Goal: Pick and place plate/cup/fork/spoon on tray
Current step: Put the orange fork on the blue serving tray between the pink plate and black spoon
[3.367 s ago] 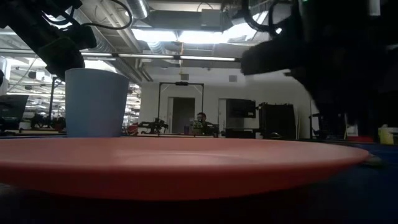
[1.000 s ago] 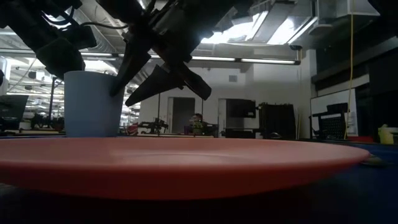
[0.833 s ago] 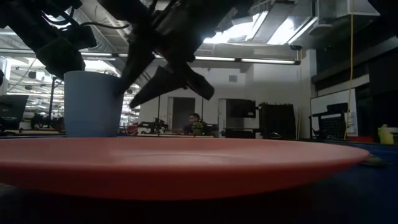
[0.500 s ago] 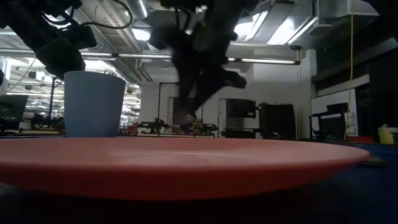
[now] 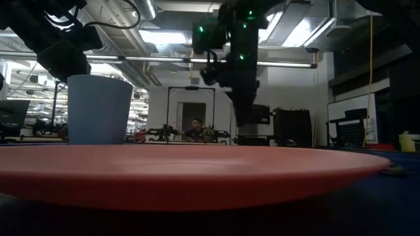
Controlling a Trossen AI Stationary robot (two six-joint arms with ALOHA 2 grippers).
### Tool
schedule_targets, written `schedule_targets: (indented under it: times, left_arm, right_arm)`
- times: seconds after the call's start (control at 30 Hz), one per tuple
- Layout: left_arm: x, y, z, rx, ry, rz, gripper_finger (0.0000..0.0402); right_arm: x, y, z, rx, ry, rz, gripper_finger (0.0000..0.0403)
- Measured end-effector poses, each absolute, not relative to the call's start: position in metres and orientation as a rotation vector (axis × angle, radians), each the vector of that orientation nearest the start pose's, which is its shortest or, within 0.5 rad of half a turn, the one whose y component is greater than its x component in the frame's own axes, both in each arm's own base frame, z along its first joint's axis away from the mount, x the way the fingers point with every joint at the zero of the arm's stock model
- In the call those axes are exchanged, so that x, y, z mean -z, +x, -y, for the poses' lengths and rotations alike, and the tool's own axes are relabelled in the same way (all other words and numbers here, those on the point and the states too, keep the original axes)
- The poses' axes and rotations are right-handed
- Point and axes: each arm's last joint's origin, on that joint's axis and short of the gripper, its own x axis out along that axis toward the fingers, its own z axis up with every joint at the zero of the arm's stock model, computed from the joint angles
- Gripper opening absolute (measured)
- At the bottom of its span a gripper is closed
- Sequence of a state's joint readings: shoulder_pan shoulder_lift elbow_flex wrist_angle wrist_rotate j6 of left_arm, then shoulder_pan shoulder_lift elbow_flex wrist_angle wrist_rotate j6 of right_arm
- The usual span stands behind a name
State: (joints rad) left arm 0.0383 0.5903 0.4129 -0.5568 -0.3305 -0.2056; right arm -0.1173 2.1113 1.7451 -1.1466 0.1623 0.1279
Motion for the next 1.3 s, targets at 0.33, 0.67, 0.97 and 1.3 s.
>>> schedule_targets:
  times: [0.33,0.67,0.97,1.3]
  left_arm:
    - [-0.202,0.123,-0.014,-0.424,-0.083,-0.692,0.0000]
    - [-0.202,0.123,-0.014,-0.425,-0.082,-0.693,0.0000]
    - [-0.202,0.122,-0.014,-0.426,-0.082,-0.693,0.0000]
    - [-0.202,0.122,-0.014,-0.426,-0.082,-0.693,0.0000]
  right_arm:
    - [-0.202,0.394,0.122,0.423,0.155,-1.504,0.0113]
    - [-0.201,0.388,0.158,0.451,0.166,-1.451,0.0113]
    - [-0.201,0.384,0.174,0.466,0.166,-1.425,0.0113]
    - [-0.175,0.376,0.185,0.482,0.170,-1.416,0.0113]
